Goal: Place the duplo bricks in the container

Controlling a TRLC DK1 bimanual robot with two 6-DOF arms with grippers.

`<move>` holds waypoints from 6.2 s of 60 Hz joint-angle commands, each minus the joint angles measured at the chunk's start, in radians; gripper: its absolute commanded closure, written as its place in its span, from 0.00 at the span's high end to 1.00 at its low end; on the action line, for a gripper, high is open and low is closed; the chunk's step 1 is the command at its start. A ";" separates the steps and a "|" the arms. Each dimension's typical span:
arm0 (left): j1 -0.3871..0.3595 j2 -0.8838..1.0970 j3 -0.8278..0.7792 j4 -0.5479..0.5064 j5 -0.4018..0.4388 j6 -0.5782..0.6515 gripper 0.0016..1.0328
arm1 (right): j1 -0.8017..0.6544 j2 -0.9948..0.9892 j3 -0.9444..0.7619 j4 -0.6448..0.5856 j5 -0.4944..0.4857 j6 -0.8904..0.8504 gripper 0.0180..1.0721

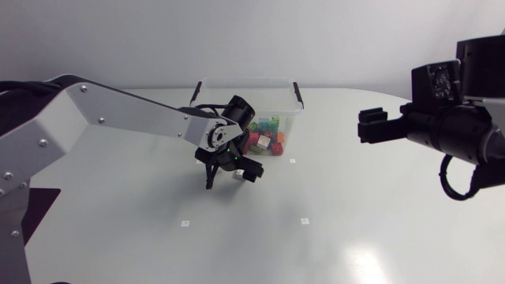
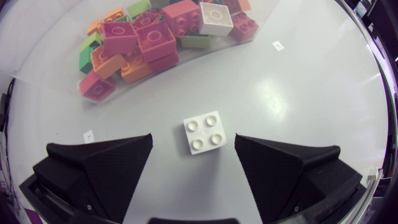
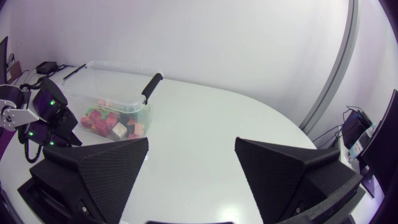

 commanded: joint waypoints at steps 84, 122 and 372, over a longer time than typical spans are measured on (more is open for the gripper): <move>0.008 0.131 0.198 -0.184 0.084 -0.173 0.42 | -0.101 -0.229 -0.159 -0.032 -0.005 -0.071 0.95; 0.015 0.130 0.170 -0.228 0.110 -0.154 0.33 | -0.098 -0.272 -0.182 -0.062 -0.005 -0.076 0.95; 0.233 -0.119 0.208 0.246 -0.002 0.297 0.95 | -0.282 -0.976 -0.776 0.265 -0.063 -0.227 0.95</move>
